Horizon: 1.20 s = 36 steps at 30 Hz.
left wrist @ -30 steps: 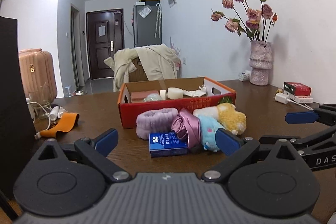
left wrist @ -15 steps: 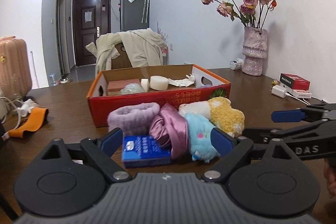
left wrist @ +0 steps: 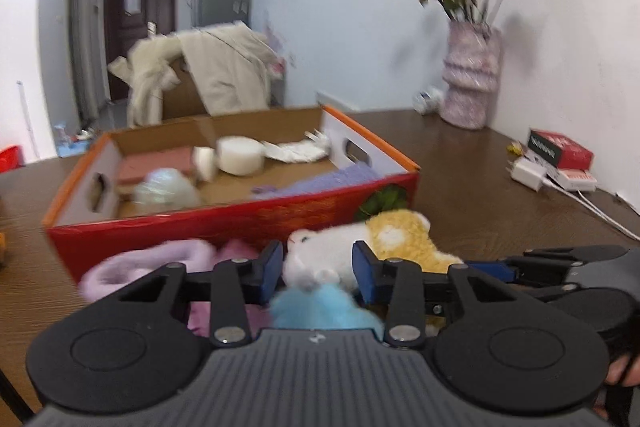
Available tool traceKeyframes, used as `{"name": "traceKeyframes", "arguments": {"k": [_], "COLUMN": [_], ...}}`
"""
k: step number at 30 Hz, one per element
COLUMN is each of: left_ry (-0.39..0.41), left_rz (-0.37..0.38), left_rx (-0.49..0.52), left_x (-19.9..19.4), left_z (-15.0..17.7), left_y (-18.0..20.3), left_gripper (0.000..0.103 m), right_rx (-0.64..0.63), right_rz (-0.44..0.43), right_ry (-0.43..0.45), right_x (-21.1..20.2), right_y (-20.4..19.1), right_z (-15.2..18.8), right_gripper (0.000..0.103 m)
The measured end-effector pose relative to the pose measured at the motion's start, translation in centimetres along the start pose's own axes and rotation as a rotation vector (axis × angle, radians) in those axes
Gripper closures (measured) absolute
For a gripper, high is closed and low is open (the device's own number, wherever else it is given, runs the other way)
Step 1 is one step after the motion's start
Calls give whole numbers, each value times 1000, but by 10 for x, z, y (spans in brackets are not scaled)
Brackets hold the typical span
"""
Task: Organize soft objects
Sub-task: 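Close the left and right grippers together on the yellow-white plush dog, then carry the plush dog with both grippers into the box and release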
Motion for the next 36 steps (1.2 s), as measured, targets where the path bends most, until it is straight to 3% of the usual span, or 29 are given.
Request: {"name": "traceKeyframes", "arguments": {"k": [4,12,18,24,30,36], "left_ry": [-71,-118,-89,21,74,119], "left_rz": [39,145,186,209,189,164], "left_rx": [6,-81,-137,-132,-144,-159], "left_x": [24,44,46,2,-27,-21], "left_z": [4,8,7,-7,-18,-48], "left_y": [11,12,9,12,7,-22], "left_gripper": [52,51,56,57,57,57], "right_rx": [61,70,60,49,19,-16], "right_rz": [-1,-38,-55,-71,-90,-109], "right_ry": [10,10,13,59,120,148], "right_x": [-8,-18,-20,-49,-82,-82], "right_y": [27,46,47,40,22,5], "right_z": [0,3,3,-2,-8,-34], "right_gripper": [58,58,61,62,62,62]}}
Point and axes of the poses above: each gripper's, at about its wrist camera, not at the fingertips, and x roughly the way its jaws point, y to its right, z to its underside, the point moved 5 cm from there along x, roughly the way its jaws point, and after that the axes turned 6 degrees about x, right-handed, at the moved point
